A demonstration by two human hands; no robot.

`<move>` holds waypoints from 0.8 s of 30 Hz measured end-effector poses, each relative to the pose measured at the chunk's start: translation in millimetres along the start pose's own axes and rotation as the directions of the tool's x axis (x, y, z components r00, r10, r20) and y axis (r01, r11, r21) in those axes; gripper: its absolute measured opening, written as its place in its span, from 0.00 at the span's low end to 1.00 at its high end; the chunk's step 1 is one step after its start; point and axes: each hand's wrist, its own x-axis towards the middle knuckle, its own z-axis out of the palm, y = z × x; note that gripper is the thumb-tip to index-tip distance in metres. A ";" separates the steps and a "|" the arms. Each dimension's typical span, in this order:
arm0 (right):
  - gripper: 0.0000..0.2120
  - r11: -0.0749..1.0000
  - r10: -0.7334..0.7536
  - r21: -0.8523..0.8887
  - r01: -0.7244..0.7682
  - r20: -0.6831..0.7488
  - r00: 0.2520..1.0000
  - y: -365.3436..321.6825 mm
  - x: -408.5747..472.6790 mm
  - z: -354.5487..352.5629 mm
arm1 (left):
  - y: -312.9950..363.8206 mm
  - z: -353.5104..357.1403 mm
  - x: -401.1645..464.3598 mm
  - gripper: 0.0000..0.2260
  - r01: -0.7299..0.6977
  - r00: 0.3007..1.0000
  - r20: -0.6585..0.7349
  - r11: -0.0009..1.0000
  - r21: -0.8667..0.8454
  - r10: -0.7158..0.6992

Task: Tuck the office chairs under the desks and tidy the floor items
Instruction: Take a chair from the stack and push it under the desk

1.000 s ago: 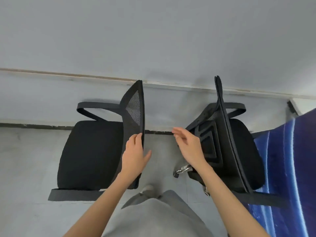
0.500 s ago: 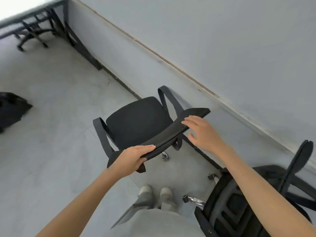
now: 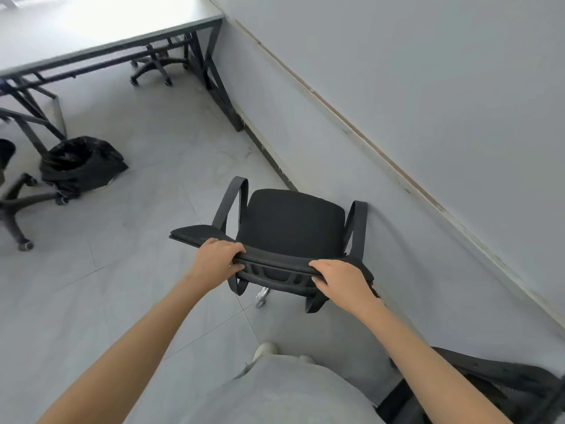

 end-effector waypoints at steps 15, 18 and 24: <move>0.13 0.999 -0.013 -0.041 0.015 0.039 0.999 -54.5 6.8 42.8 | -41.4 5.0 -59.8 0.07 0.111 0.989 -0.106 0.990 0.092 -0.101; 0.14 0.995 -0.088 -0.038 0.091 0.061 0.994 -61.9 2.9 45.6 | -44.7 12.6 -94.3 0.10 0.077 0.985 -0.161 0.995 0.059 -0.067; 0.16 0.962 -0.255 -0.058 0.266 0.154 0.955 -64.1 5.5 43.3 | -64.5 20.1 -148.2 0.13 0.102 0.988 -0.118 0.995 -0.012 -0.103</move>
